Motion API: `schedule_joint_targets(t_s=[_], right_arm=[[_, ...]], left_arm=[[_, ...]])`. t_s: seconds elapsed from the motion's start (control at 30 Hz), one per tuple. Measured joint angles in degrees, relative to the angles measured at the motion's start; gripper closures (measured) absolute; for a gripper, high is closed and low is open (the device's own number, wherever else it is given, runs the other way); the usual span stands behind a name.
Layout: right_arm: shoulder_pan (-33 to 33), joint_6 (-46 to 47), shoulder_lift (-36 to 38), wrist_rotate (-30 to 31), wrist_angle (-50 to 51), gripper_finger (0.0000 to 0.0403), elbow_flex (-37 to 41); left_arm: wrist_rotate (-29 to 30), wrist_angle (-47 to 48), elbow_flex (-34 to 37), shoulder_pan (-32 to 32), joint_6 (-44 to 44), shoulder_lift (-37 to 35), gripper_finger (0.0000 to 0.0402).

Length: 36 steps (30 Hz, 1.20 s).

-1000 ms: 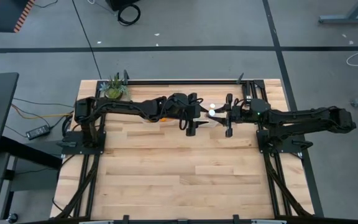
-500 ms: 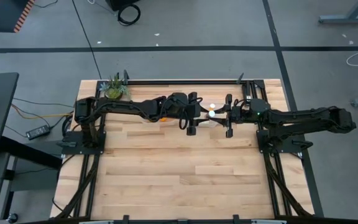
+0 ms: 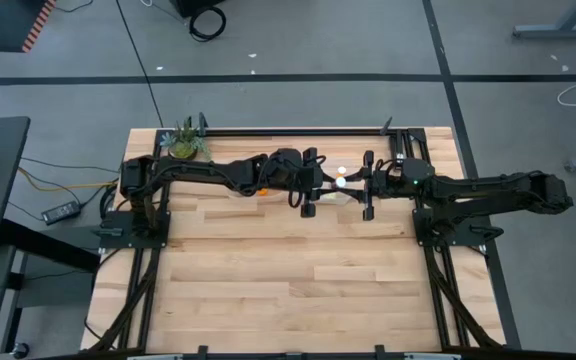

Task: Pick and place medicine bottles into bin by pill shape (circle, oval)
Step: Put the small blue pill bottle into the right transparent bin

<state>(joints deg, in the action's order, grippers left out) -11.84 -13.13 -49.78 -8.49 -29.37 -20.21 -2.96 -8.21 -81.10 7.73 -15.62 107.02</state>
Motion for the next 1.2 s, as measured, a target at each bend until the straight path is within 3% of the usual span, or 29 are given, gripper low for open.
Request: schedule_joint_targets(t_s=[0.2, 0.4, 0.8, 1.2], right_arm=[[0.0, -0.3, 0.0, 1.5, 0.3, 0.0292, 0.0], [0.0, -0.4, 0.0, 2.3, 0.4, 0.0289, 0.0], [0.0, -0.5, 0.0, 5.5, 0.7, 0.0212, 0.0], [0.0, -0.6, 0.0, 5.1, 0.6, 0.0205, -1.6]], left_arm=[[0.0, 0.0, 0.0, 0.4, 0.6, 0.0, 0.028], [0.4, 0.0, 0.0, 0.4, 0.9, 0.0, 0.0292], [0.6, 0.8, 0.0, 0.6, 1.1, 0.0, 0.0283], [0.4, 1.2, 0.0, 0.9, 1.1, 0.0, 0.028]])
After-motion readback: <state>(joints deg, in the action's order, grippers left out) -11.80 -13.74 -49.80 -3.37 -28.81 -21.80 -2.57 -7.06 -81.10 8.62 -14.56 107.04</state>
